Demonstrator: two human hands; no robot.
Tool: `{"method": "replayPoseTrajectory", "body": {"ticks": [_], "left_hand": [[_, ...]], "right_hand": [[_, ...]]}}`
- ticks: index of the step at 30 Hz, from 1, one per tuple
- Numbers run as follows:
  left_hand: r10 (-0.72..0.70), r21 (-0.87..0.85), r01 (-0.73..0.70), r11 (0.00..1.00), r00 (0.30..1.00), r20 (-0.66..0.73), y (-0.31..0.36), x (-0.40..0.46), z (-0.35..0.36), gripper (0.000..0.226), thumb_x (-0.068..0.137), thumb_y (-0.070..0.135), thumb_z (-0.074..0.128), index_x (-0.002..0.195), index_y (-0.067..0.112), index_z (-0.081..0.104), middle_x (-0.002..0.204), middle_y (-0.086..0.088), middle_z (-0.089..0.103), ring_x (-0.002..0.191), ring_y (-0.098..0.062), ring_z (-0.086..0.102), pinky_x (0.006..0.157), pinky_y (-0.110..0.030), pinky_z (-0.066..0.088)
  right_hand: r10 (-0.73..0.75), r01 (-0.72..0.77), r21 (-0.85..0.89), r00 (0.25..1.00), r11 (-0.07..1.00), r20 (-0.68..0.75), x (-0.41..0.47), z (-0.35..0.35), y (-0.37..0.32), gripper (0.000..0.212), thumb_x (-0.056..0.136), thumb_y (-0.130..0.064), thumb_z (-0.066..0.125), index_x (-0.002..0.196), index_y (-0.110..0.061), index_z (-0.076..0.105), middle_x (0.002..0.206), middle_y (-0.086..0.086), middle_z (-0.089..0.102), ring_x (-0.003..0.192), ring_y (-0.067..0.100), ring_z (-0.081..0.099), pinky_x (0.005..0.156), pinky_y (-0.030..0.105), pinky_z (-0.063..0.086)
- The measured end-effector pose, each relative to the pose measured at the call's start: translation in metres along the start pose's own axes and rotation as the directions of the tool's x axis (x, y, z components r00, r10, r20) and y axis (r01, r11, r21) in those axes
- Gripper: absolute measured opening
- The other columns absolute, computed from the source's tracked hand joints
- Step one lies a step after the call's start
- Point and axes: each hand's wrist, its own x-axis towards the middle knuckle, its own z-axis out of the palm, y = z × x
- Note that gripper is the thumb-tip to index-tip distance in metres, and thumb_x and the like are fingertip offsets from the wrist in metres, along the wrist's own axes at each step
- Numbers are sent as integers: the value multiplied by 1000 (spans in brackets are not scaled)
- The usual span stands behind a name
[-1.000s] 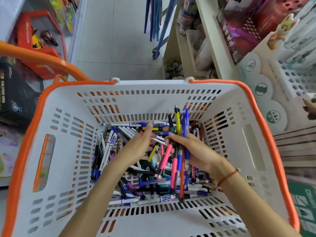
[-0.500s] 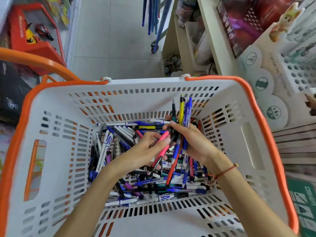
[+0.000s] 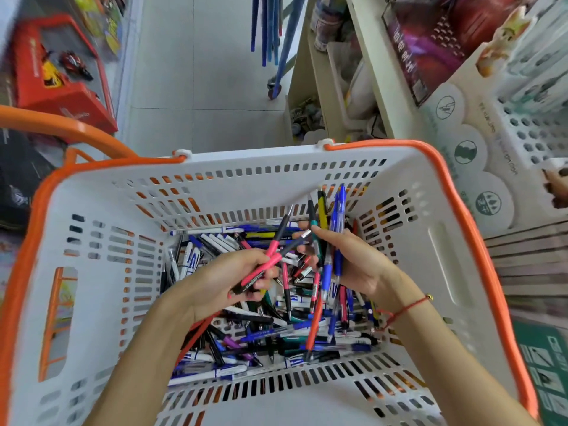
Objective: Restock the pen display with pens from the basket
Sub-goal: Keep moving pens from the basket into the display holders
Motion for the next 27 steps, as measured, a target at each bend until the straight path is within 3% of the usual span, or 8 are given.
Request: {"method": "replayPoseTrajectory", "body": {"ticks": [4,7,10,12,17,21,24,27], "left_hand": [[6,47,-3,999,998,-56,2,-7,-1,30,98,33,51,120,14,56,64,9,39,52,-4,36,51,-17,33],[37,133,-15,991,986,-163,-1,-1,-1,29,101,36,43,110,13,57,65,8,38,51,-3,35,49,-17,34],[175,341,-46,939,918,-357,-10,12,-1,33,102,44,31,91,19,49,69,4,39,54,-5,42,54,-23,44],[252,343,-103,934,869,-427,-13,17,0,32,103,44,30,92,20,48,68,4,40,51,-6,44,59,-29,46],[301,21,-331,943,829,-471,-9,18,14,32,97,41,50,78,16,44,57,7,26,41,-3,24,39,-16,24],[259,-57,-315,947,858,-444,-13,16,17,27,90,39,64,77,17,55,54,7,21,44,-7,20,41,-17,22],[283,-71,-351,934,845,-453,-12,17,15,36,91,37,62,102,3,65,53,8,23,43,-6,22,41,-15,23],[390,67,-421,905,755,-527,-13,19,10,31,97,40,52,98,14,70,51,9,31,41,-3,31,43,-14,28]], "right_hand": [[129,-127,-36,991,991,34,-1,-6,-5,23,100,-15,48,115,-5,63,87,10,72,59,12,64,48,20,51],[201,-194,-70,972,978,121,-1,-9,-5,24,98,-21,51,114,-11,65,72,7,61,49,9,49,43,17,45],[201,-185,-88,951,979,236,-2,-7,-4,37,96,-22,49,129,-10,59,62,1,46,42,5,31,36,14,27],[194,-178,-83,938,981,286,-1,-7,-2,45,95,-19,48,138,-4,47,60,-1,44,40,3,27,35,13,21],[175,-159,-72,906,985,385,-4,6,5,11,97,-15,45,103,-7,41,68,2,52,42,4,36,39,14,29],[183,-88,-261,911,961,369,-9,16,11,22,101,-17,40,86,-4,51,60,-3,55,47,5,40,45,15,33],[190,-97,-284,929,954,319,-6,16,12,23,100,-23,47,93,-4,58,66,1,59,52,9,48,47,16,41],[247,-191,-218,931,957,268,-5,14,11,23,102,-24,47,110,-7,59,80,7,67,57,11,59,46,18,49]]}}
